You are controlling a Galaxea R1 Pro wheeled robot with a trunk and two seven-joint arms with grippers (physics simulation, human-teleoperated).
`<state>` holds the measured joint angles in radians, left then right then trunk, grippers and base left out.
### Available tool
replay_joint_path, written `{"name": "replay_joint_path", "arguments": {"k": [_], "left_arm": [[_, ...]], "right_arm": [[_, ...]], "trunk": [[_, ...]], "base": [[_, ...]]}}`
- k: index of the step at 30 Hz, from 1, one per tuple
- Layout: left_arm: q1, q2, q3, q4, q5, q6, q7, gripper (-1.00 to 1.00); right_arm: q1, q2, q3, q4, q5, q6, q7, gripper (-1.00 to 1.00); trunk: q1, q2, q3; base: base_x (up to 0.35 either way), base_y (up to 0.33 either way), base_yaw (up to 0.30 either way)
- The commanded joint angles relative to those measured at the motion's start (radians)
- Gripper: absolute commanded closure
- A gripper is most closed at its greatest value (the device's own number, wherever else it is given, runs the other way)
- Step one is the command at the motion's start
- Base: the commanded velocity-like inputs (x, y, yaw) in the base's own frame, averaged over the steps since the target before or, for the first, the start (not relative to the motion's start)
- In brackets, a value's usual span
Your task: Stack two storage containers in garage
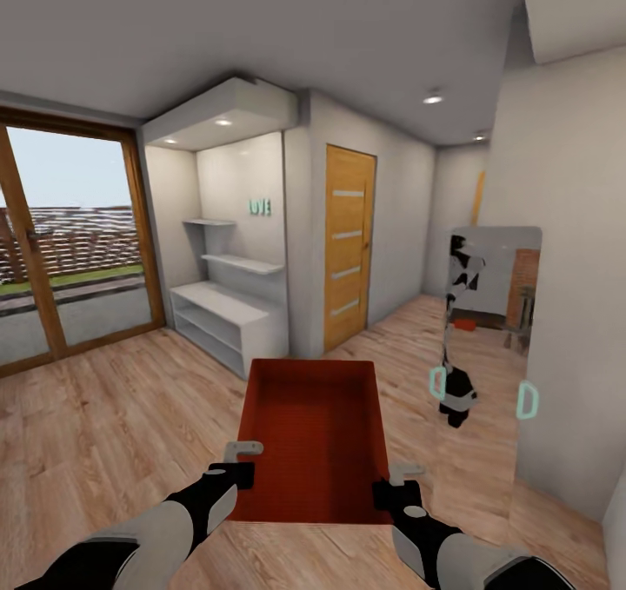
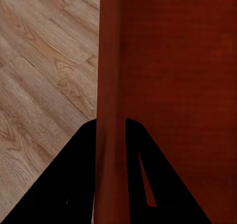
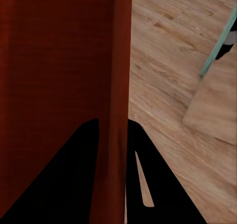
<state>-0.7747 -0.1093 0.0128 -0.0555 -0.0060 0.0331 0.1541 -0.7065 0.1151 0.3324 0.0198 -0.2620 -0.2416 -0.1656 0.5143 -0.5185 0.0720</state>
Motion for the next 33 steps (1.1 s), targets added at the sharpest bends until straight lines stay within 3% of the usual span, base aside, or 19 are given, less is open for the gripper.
{"name": "replay_joint_path", "arguments": {"k": [1, 15, 33], "left_arm": [[0.0, 0.053, 0.045, 0.002, 0.0, 0.004, 0.011, 1.0], [0.0, 0.053, 0.045, 0.002, 0.0, 0.004, 0.01, 1.0], [0.0, 0.053, 0.045, 0.002, 0.0, 0.005, 0.01, 1.0]], "right_arm": [[-0.001, -0.002, -0.006, 0.0, -0.016, -0.1, -0.005, 1.0], [-0.001, -0.002, -0.006, 0.0, -0.016, -0.1, -0.005, 1.0], [-0.001, -0.003, -0.006, 0.0, -0.016, -0.1, -0.003, 1.0]], "trunk": [[0.001, -0.001, 0.0], [0.001, -0.001, 0.0], [0.001, -0.001, 0.0]], "base": [[0.322, 0.0, 0.0], [0.322, 0.033, -0.015], [0.322, 0.129, -0.225]]}}
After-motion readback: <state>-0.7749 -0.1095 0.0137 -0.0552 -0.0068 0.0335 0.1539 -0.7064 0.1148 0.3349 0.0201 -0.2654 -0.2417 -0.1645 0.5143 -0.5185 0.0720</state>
